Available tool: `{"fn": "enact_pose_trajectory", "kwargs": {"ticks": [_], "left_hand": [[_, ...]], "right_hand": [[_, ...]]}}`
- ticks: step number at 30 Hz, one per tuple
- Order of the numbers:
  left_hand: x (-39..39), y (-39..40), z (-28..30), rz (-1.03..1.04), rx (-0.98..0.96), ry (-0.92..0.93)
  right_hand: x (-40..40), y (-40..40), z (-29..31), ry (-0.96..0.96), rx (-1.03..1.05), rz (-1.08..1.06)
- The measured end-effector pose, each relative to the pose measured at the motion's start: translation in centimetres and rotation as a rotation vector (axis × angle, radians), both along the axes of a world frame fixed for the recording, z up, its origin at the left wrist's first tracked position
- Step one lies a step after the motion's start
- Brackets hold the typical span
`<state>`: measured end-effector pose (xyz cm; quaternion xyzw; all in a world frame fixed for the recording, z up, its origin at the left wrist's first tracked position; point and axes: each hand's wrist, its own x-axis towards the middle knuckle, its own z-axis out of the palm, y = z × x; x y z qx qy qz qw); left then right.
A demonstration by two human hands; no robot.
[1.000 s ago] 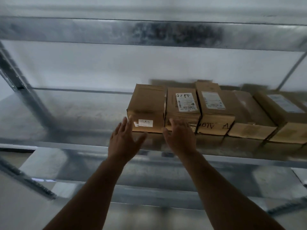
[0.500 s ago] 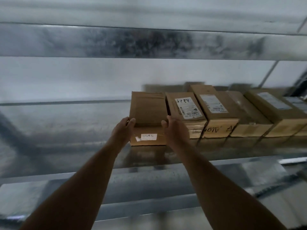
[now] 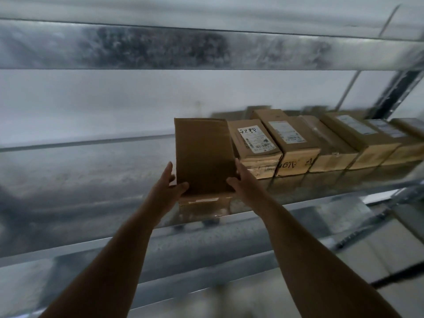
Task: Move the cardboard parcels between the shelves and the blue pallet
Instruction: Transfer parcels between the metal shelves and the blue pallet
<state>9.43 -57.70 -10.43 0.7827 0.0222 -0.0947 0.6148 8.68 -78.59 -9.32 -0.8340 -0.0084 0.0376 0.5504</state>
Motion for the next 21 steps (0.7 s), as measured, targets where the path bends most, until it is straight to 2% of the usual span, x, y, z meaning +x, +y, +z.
{"fn": "enact_pose_trajectory", "kwargs": {"ticks": [4, 13, 21], "left_hand": [[-1.7, -0.2, -0.3, -0.060, -0.059, -0.065], [-7.4, -1.3, -0.4, -0.072, -0.031, -0.251], [-14.6, -6.5, -0.1, -0.086, 0.058, -0.309]], "right_hand": [[-1.9, 0.2, -0.6, -0.017, 0.008, 0.003], [-6.8, -0.6, -1.0, -0.122, 0.019, 0.057], [-14.4, -6.7, -1.4, -0.110, -0.076, 0.020]]}}
